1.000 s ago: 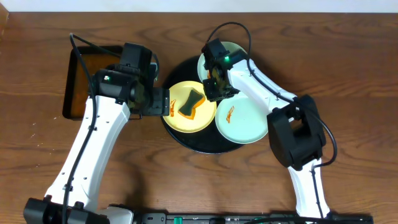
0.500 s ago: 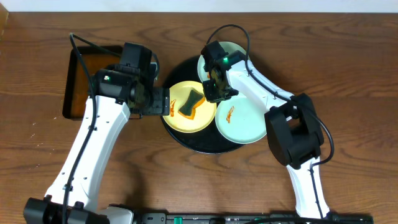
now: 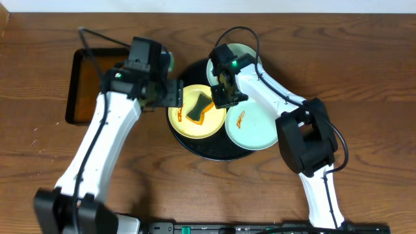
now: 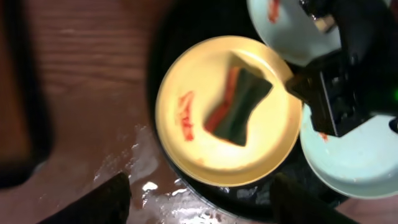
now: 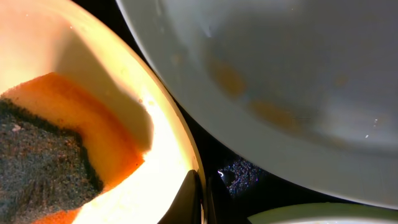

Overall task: Clean dirty plates on tray and stack at the side
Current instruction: 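Press the sponge onto the yellow plate with the left gripper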

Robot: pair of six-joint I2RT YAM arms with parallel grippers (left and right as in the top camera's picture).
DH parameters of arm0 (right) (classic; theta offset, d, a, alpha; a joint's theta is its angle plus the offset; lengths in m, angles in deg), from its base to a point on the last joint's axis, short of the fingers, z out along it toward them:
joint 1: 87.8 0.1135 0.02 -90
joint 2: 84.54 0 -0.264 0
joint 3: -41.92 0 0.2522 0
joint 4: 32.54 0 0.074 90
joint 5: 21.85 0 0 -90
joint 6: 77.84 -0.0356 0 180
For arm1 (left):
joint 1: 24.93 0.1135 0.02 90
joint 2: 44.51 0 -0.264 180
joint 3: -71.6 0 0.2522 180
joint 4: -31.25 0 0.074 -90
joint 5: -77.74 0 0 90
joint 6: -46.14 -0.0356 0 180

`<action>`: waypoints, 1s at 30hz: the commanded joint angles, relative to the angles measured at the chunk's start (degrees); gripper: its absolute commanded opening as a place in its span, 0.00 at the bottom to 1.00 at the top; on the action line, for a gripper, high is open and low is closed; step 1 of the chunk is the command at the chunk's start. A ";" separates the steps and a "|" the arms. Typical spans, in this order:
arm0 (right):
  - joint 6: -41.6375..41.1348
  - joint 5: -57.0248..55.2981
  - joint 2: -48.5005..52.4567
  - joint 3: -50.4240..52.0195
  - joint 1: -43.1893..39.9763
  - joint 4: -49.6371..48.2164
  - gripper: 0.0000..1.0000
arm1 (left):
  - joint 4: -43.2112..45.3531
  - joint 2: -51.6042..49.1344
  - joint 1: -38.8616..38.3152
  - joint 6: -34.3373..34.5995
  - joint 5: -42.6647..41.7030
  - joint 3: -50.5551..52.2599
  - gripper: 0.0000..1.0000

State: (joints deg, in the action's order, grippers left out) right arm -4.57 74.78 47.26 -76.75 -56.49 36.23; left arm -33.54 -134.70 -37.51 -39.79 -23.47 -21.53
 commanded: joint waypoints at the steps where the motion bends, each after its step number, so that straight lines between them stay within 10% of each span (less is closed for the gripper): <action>1: -0.15 -0.15 1.18 -0.24 0.66 0.20 0.02 | 0.83 -4.96 -0.02 -7.45 -4.87 -0.22 0.72; 14: -0.13 -0.17 1.18 -0.24 0.66 0.04 0.03 | 4.42 -17.03 -0.04 -24.57 -10.80 -0.22 0.61; 30: 0.11 -0.17 1.18 -0.24 0.66 -0.15 0.06 | 12.17 -21.03 -2.47 -24.87 -10.86 -0.22 0.60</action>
State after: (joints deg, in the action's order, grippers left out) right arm -4.57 74.74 47.26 -76.75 -56.49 36.18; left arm -21.74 -155.38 -39.15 -63.50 -33.37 -21.51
